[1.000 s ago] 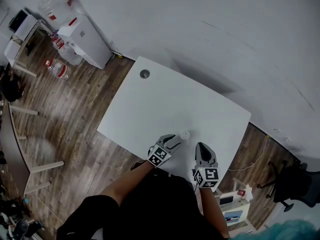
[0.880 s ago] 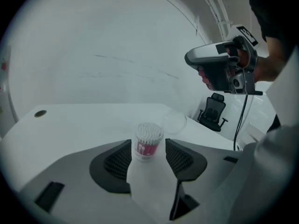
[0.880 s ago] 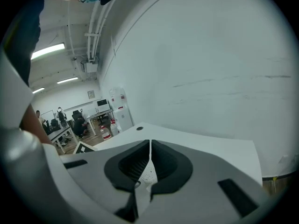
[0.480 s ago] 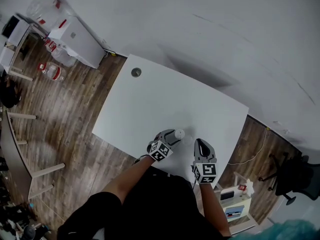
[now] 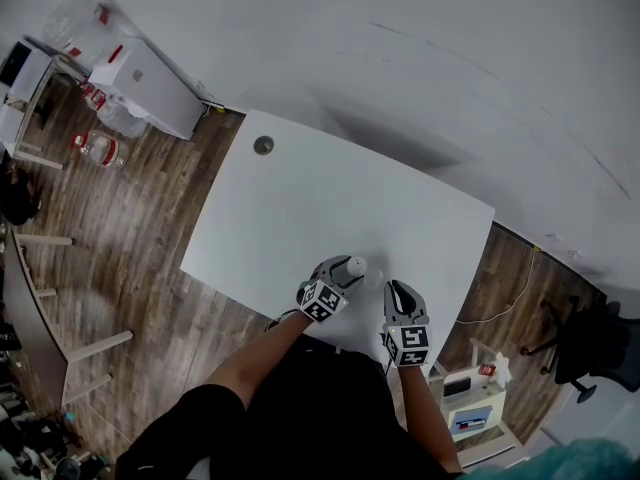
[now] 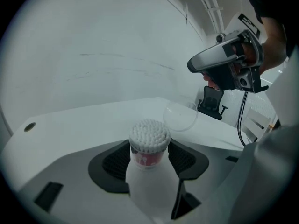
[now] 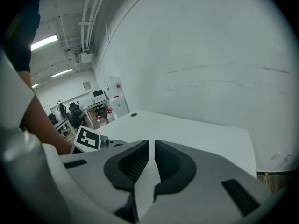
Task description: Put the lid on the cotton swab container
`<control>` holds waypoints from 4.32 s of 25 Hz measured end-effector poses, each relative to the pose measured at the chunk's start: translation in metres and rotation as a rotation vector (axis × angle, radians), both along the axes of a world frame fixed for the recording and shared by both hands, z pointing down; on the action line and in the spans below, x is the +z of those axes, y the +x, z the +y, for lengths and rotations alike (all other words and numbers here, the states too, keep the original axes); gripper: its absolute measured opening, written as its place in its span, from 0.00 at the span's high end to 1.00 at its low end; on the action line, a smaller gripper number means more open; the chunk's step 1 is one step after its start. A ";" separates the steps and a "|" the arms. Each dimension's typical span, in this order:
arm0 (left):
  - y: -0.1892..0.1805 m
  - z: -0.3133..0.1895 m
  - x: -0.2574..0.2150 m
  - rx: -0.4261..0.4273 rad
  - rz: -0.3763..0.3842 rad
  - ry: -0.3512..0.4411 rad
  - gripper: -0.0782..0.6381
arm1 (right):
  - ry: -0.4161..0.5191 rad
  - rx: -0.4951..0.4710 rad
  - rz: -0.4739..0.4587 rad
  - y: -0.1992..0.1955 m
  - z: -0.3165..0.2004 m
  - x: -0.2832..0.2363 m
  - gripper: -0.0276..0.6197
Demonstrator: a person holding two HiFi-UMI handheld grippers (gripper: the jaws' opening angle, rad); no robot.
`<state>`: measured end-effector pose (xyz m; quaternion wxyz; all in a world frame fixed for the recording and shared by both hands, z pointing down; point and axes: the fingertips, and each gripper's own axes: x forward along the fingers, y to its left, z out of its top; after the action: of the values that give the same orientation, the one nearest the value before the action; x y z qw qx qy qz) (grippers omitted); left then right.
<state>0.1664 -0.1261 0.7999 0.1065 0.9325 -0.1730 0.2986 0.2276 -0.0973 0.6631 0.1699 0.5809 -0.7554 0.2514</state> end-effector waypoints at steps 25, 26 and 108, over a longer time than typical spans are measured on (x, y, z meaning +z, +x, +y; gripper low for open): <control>-0.007 0.019 0.007 0.052 -0.030 -0.051 0.54 | -0.093 -0.326 -0.015 -0.029 0.023 0.050 0.69; -0.007 0.020 0.007 0.055 -0.035 -0.050 0.54 | -0.097 -0.335 -0.015 -0.031 0.024 0.052 0.69; 0.000 0.034 0.012 0.067 0.002 -0.051 0.55 | -0.175 -0.334 0.014 -0.070 -0.026 0.082 0.67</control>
<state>0.1667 -0.0921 0.8116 0.1204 0.9350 -0.1338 0.3055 0.1579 -0.1231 0.7451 0.2643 0.4321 -0.8153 0.2806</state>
